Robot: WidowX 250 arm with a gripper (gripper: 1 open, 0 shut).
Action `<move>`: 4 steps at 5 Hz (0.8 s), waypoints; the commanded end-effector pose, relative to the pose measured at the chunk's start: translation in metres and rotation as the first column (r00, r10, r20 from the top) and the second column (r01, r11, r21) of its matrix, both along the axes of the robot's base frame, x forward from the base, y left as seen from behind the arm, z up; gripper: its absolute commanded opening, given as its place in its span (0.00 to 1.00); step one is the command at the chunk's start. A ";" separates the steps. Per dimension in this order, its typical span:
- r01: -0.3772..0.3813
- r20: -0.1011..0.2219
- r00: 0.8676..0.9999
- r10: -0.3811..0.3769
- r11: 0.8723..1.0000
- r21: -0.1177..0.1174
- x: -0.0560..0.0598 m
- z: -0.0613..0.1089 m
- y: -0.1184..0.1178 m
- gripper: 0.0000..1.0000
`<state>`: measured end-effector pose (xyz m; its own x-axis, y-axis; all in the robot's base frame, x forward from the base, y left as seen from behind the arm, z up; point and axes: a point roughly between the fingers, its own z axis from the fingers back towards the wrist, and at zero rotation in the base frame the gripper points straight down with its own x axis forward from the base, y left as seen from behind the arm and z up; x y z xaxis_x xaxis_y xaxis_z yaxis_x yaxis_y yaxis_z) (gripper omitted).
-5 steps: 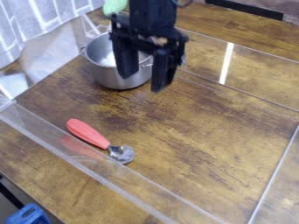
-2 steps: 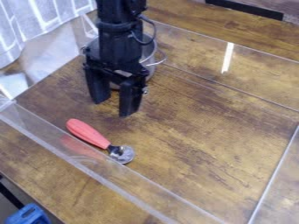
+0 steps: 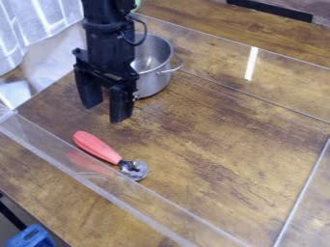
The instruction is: Move the pink spoon to the right side of the table
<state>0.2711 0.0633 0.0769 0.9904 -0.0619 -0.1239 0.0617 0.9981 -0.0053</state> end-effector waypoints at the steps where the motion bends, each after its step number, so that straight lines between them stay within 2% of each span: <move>1: 0.002 0.001 1.000 -0.002 1.000 0.005 -0.001 -0.002 0.001 1.00; 2: 0.034 0.001 0.999 -0.034 0.999 0.010 0.005 -0.006 0.011 1.00; 3: 0.108 0.005 0.994 -0.109 0.994 0.019 0.012 -0.008 0.023 1.00; 4: 0.281 0.010 0.960 -0.281 0.959 0.027 0.013 -0.007 0.038 1.00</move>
